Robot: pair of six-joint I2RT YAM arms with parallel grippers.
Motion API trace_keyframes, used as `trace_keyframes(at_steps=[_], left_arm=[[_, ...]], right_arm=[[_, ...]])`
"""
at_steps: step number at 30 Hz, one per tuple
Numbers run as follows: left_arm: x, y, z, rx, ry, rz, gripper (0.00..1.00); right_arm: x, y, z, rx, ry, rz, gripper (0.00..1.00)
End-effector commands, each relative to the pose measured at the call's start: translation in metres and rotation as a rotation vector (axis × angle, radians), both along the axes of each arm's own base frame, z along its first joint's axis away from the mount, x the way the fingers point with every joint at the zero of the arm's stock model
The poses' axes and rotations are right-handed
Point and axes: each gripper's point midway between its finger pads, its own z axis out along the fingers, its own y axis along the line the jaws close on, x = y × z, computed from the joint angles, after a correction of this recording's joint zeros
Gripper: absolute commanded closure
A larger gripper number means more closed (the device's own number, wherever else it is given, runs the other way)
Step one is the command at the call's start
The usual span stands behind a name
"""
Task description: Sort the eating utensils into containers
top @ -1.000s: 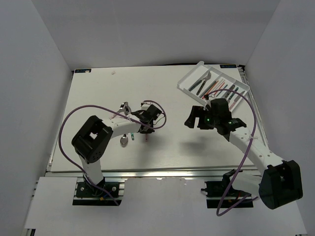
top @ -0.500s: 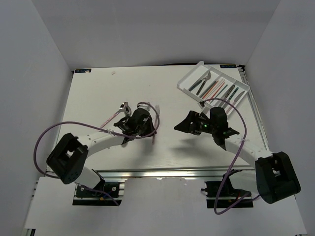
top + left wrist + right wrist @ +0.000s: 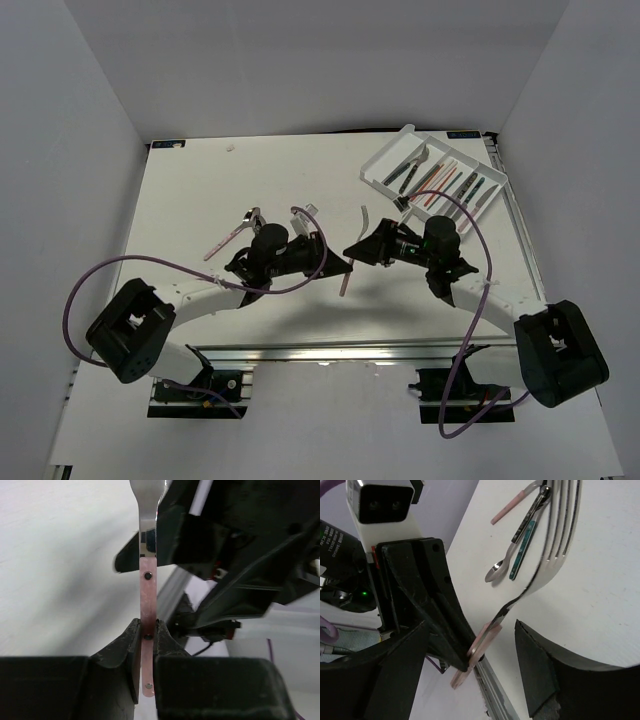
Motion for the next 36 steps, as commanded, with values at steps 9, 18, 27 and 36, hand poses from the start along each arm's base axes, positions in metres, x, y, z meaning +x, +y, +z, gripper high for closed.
trace_keyframes(at_steps=[9, 18, 27, 36], left_arm=[[-0.02, -0.009, 0.066, -0.252, -0.104, -0.106, 1.0], [-0.005, -0.011, 0.053, -0.166, -0.087, -0.055, 0.5], [0.048, 0.059, 0.017, 0.378, -0.115, 0.323, 0.02], [0.046, 0.191, 0.047, 0.84, -0.284, 0.635, 0.02]], right_arm=[[-0.011, 0.006, 0.025, 0.078, -0.092, 0.056, 0.59], [0.006, 0.002, 0.02, 0.025, -0.08, -0.024, 1.0], [0.13, -0.047, -0.003, -0.239, 0.135, -0.441, 1.0], [0.299, -0.131, -0.05, -0.322, 0.336, -0.738, 1.0]])
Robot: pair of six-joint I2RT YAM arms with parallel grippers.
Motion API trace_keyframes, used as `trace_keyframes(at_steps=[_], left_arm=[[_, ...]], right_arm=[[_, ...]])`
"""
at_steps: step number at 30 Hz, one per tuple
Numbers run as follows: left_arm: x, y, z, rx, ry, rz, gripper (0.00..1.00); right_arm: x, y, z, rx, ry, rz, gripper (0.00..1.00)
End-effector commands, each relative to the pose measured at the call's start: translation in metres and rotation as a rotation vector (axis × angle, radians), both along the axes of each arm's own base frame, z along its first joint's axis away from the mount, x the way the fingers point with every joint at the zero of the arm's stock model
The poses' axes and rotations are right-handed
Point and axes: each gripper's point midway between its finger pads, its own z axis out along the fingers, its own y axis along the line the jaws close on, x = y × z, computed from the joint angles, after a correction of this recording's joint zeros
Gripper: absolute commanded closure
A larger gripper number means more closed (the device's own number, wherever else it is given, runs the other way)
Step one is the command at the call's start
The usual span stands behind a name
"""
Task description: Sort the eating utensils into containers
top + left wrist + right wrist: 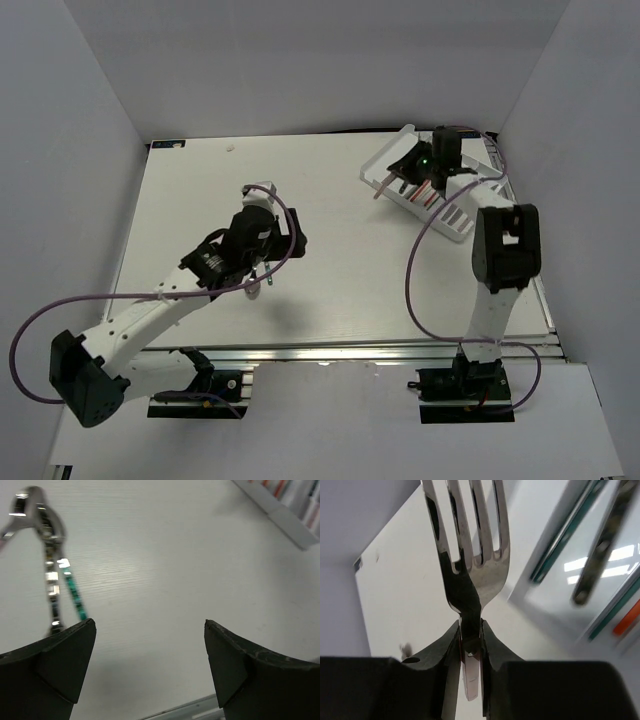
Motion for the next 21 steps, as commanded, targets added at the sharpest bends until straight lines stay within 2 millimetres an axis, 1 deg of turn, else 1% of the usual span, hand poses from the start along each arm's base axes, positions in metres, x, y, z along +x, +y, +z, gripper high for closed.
trace_keyframes(at_steps=[1, 2, 3, 4, 5, 6, 7, 8, 9, 10, 11, 13, 14, 15, 16, 17, 18, 19, 20, 21], left_arm=[[-0.007, 0.075, 0.007, 0.284, -0.06, 0.153, 0.02], [-0.009, 0.082, 0.013, 0.29, -0.083, 0.171, 0.02], [-0.009, 0.091, 0.014, 0.316, -0.095, 0.201, 0.02], [-0.01, 0.096, 0.013, 0.334, -0.098, 0.209, 0.02], [-0.011, 0.099, 0.013, 0.343, -0.101, 0.214, 0.02], [-0.012, 0.104, 0.013, 0.358, -0.108, 0.224, 0.02], [-0.013, 0.107, 0.008, 0.372, -0.103, 0.228, 0.02], [-0.013, 0.109, 0.005, 0.385, -0.099, 0.23, 0.02], [-0.014, 0.11, 0.002, 0.395, -0.093, 0.229, 0.02], [-0.014, 0.111, -0.001, 0.408, -0.091, 0.233, 0.02], [-0.015, 0.113, -0.008, 0.423, -0.08, 0.234, 0.02], [-0.016, 0.113, -0.012, 0.426, -0.073, 0.231, 0.02], [-0.016, 0.113, -0.014, 0.426, -0.071, 0.23, 0.02], [-0.016, 0.112, -0.014, 0.425, -0.07, 0.227, 0.02], [-0.015, 0.113, -0.014, 0.424, -0.069, 0.23, 0.02], [-0.015, 0.112, -0.012, 0.421, -0.071, 0.229, 0.02], [-0.015, 0.112, -0.011, 0.418, -0.073, 0.23, 0.02], [-0.015, 0.112, -0.01, 0.414, -0.074, 0.23, 0.02], [-0.015, 0.111, -0.008, 0.408, -0.078, 0.232, 0.02], [-0.015, 0.111, -0.008, 0.404, -0.076, 0.235, 0.02]], right_arm=[[0.052, -0.038, -0.012, -0.035, 0.055, -0.124, 1.0], [0.06, -0.042, -0.017, -0.033, 0.081, -0.131, 1.0], [0.071, -0.047, -0.019, -0.028, 0.084, -0.137, 1.0], [0.082, -0.055, -0.043, -0.031, 0.123, -0.15, 1.0], [0.098, -0.058, -0.023, -0.026, 0.085, -0.152, 1.0], [0.106, -0.065, -0.041, -0.029, 0.114, -0.164, 1.0], [0.112, -0.067, -0.041, -0.026, 0.108, -0.164, 1.0], [0.122, -0.07, -0.029, -0.021, 0.077, -0.165, 1.0], [0.125, -0.074, -0.032, -0.023, 0.083, -0.173, 1.0], [0.127, -0.076, -0.041, -0.024, 0.098, -0.176, 1.0], [0.13, -0.079, -0.039, -0.023, 0.09, -0.178, 1.0], [0.128, -0.078, -0.044, -0.024, 0.1, -0.174, 1.0], [0.126, -0.078, -0.047, -0.026, 0.107, -0.173, 0.95], [0.126, -0.079, -0.041, -0.025, 0.094, -0.172, 0.89], [0.125, -0.078, -0.04, -0.026, 0.091, -0.17, 0.82], [0.126, -0.096, -0.04, -0.023, 0.092, -0.193, 0.66], [0.125, -0.098, -0.034, -0.025, 0.087, -0.195, 0.6], [0.125, -0.099, -0.032, -0.03, 0.081, -0.192, 0.49], [0.125, -0.1, -0.028, -0.033, 0.078, -0.19, 0.48], [0.126, -0.103, -0.019, -0.037, 0.062, -0.191, 0.45]])
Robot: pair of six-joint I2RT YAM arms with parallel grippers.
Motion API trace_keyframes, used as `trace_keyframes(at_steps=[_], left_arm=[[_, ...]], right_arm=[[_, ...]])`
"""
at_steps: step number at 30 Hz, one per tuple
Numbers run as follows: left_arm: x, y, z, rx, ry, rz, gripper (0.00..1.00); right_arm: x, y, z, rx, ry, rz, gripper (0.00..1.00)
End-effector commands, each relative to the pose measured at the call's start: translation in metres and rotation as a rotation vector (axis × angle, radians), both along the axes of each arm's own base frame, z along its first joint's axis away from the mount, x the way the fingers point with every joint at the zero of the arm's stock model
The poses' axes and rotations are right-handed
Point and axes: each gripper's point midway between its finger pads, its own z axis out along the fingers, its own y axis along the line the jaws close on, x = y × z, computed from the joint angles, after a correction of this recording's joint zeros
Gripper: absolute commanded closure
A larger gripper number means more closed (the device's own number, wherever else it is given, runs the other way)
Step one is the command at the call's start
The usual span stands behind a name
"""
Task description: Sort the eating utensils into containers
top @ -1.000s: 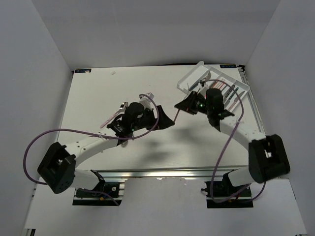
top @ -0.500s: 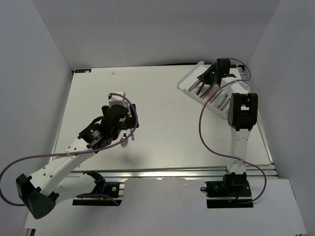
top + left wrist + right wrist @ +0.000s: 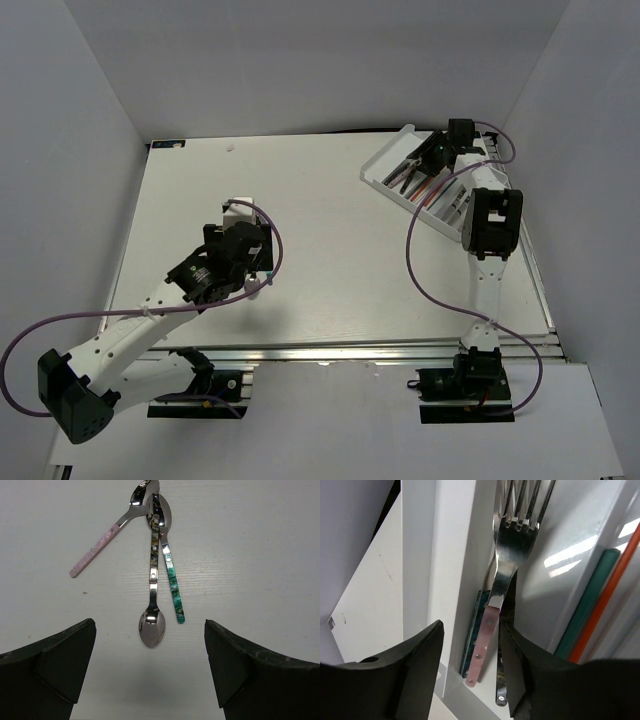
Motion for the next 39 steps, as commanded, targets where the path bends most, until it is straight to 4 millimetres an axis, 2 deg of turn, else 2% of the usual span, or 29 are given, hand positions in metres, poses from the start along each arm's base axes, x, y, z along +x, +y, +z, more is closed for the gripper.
trace_keyframes(at_steps=[1, 8, 9, 11, 12, 13, 14, 15, 16, 17, 19, 20, 21, 22, 23, 24, 25, 26, 27, 29, 30, 34, 39], left_arm=[[0.001, 0.004, 0.01, -0.01, -0.03, 0.019, 0.02], [0.004, 0.001, 0.019, -0.06, -0.047, 0.051, 0.02], [0.005, 0.003, 0.019, -0.065, -0.052, 0.074, 0.02], [0.009, 0.003, 0.021, -0.078, -0.061, 0.098, 0.02], [0.013, -0.001, 0.015, -0.082, -0.042, 0.105, 0.02], [0.018, -0.001, 0.014, -0.095, -0.034, 0.121, 0.02], [0.022, -0.003, 0.011, -0.107, -0.019, 0.126, 0.02], [0.027, -0.007, 0.001, -0.106, 0.017, 0.134, 0.02], [0.033, -0.009, -0.002, -0.13, 0.039, 0.136, 0.02], [0.039, -0.011, -0.004, -0.145, 0.044, 0.145, 0.02], [0.05, -0.011, -0.02, -0.166, 0.098, 0.158, 0.02], [0.057, -0.013, -0.021, -0.188, 0.102, 0.156, 0.02], [0.062, -0.009, -0.024, -0.196, 0.109, 0.173, 0.02], [0.067, -0.009, -0.033, -0.191, 0.132, 0.18, 0.02], [0.072, -0.01, -0.033, -0.196, 0.133, 0.183, 0.03], [0.075, -0.01, -0.035, -0.189, 0.138, 0.183, 0.05], [0.079, -0.01, -0.047, -0.166, 0.168, 0.189, 0.14], [0.081, -0.01, -0.051, -0.15, 0.182, 0.192, 0.2], [0.085, -0.01, -0.051, -0.142, 0.188, 0.192, 0.27], [0.088, -0.009, -0.063, -0.125, 0.216, 0.2, 0.46], [0.089, -0.008, -0.067, -0.121, 0.225, 0.197, 0.48], [0.095, 0.008, -0.089, -0.104, 0.277, 0.225, 0.46], [0.103, 0.006, -0.119, -0.096, 0.341, 0.204, 0.46]], right_arm=[[0.006, -0.015, 0.062, -0.015, -0.104, -0.002, 0.45], [-0.006, -0.033, 0.098, -0.035, -0.135, -0.019, 0.44], [-0.009, -0.035, 0.114, -0.048, -0.162, -0.016, 0.44], [-0.02, -0.032, 0.122, -0.061, -0.166, -0.002, 0.43], [-0.029, -0.03, 0.149, -0.084, -0.216, 0.015, 0.42], [-0.041, -0.027, 0.144, -0.101, -0.202, 0.03, 0.38], [-0.049, -0.019, 0.148, -0.136, -0.212, 0.045, 0.26], [-0.063, -0.014, 0.177, -0.169, -0.265, 0.056, 0.17], [-0.074, -0.016, 0.179, -0.224, -0.276, 0.083, 0.11], [-0.099, 0.008, 0.182, -0.255, -0.277, 0.13, 0.11], [-0.126, 0.018, 0.177, -0.302, -0.285, 0.187, 0.11], [-0.151, 0.031, 0.143, -0.314, -0.22, 0.237, 0.1], [-0.167, 0.036, 0.16, -0.325, -0.275, 0.25, 0.11], [-0.181, 0.041, 0.153, -0.335, -0.27, 0.271, 0.11], [-0.198, 0.055, 0.145, -0.323, -0.261, 0.313, 0.11], [-0.226, 0.059, 0.127, -0.312, -0.236, 0.343, 0.11], [-0.236, 0.067, 0.124, -0.304, -0.255, 0.367, 0.11], [-0.254, 0.083, 0.127, -0.291, -0.282, 0.415, 0.11], [-0.272, 0.089, 0.104, -0.286, -0.243, 0.452, 0.11], [-0.292, 0.103, 0.094, -0.285, -0.233, 0.514, 0.11], [-0.304, 0.105, 0.084, -0.283, -0.217, 0.536, 0.11], [-0.326, 0.11, 0.07, -0.271, -0.202, 0.583, 0.11], [-0.337, 0.115, 0.071, -0.248, -0.219, 0.609, 0.11]])
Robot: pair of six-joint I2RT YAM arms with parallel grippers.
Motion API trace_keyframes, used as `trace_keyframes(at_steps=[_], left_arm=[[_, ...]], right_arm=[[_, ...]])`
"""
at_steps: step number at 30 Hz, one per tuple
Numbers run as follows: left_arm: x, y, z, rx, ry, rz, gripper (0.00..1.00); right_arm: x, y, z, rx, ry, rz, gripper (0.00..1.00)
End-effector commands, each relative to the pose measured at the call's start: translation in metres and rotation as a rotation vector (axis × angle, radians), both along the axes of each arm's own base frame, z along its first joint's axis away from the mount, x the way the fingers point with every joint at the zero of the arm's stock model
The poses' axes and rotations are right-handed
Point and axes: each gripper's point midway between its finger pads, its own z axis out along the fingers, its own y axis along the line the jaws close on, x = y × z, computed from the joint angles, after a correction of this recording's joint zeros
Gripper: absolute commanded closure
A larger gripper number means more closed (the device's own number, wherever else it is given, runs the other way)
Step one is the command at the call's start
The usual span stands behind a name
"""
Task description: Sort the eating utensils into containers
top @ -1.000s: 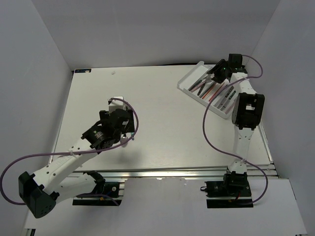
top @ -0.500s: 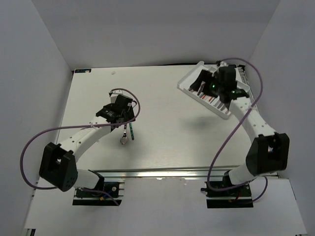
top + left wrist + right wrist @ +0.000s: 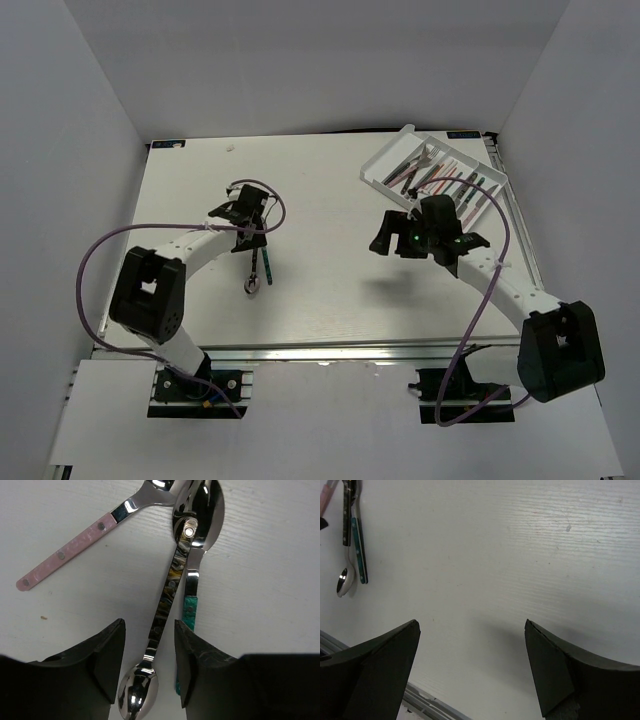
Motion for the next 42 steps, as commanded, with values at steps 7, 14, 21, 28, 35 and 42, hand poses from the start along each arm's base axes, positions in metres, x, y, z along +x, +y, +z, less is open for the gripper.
trace_keyframes(at_steps=[7, 14, 21, 28, 35, 42], left_arm=[[0.017, -0.012, -0.033, -0.045, 0.029, -0.026, 0.51], [0.007, -0.004, -0.057, -0.02, 0.076, 0.0, 0.61], [-0.009, -0.006, -0.069, -0.053, 0.104, -0.004, 0.84], [-0.023, -0.006, -0.041, -0.083, 0.07, -0.012, 1.0], [-0.03, -0.059, 0.036, -0.307, -0.082, -0.213, 1.0], [-0.056, -0.128, 0.115, -0.627, -0.235, -0.496, 1.0]], right_arm=[[-0.001, 0.017, 0.026, 0.064, -0.096, 0.072, 0.11], [-0.006, 0.019, 0.036, 0.073, -0.118, 0.08, 0.11], [-0.01, 0.021, 0.055, 0.1, -0.156, 0.083, 0.11], [-0.018, 0.038, 0.071, 0.214, -0.18, 0.151, 0.11], [-0.047, 0.083, 0.094, 0.527, -0.184, 0.35, 0.11], [-0.041, 0.114, 0.099, 0.567, -0.182, 0.322, 0.11]])
